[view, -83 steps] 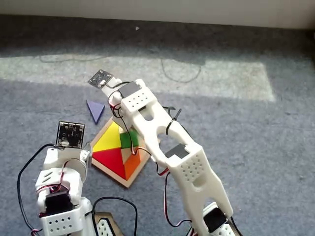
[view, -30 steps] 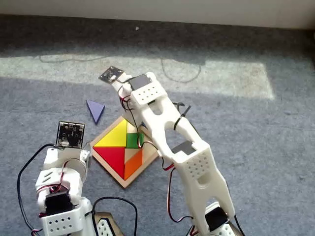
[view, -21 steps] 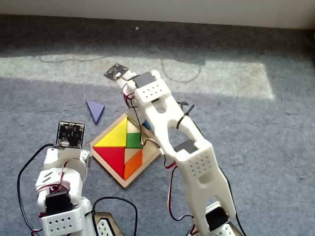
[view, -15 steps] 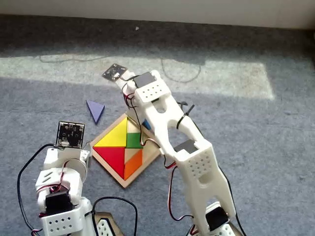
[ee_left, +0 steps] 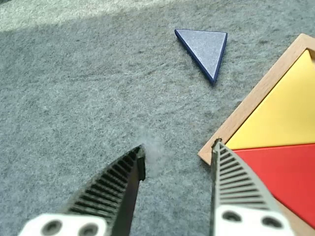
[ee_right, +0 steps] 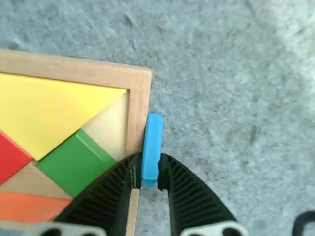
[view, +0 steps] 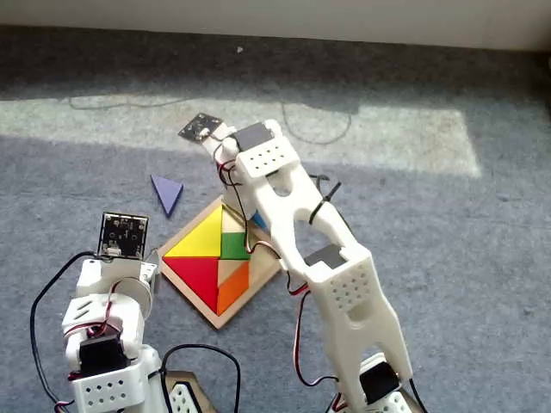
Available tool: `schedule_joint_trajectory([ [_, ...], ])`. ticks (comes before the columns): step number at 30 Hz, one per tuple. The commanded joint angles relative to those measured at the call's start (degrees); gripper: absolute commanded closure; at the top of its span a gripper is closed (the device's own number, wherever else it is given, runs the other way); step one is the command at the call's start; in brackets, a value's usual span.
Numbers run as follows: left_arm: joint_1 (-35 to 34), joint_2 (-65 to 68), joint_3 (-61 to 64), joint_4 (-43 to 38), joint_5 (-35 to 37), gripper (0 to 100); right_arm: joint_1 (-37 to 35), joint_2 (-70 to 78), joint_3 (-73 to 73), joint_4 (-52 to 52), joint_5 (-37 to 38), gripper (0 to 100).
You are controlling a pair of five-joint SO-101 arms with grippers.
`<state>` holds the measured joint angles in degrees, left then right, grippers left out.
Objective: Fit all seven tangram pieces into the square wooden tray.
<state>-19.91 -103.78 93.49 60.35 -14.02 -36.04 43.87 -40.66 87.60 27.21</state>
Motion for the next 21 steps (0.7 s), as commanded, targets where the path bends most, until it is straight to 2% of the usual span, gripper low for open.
schedule_joint_trajectory([
  [1, -0.40, -0.75, -0.92, 0.09, 0.18, 77, 0.66, -5.05, -6.20, 3.82, 0.26, 99.1],
  [8, -0.40, -0.75, -0.92, 0.09, 0.18, 77, -1.54, -4.70, -7.78, 4.70, 0.00, 99.1],
  [15, -0.40, -0.75, -0.92, 0.09, 0.18, 77, -4.26, -4.35, -7.60, 2.59, -3.78, 99.1],
  [21, -0.40, -0.75, -0.92, 0.09, 0.18, 77, -5.23, 1.10, -8.13, 2.42, -4.92, 98.9],
])
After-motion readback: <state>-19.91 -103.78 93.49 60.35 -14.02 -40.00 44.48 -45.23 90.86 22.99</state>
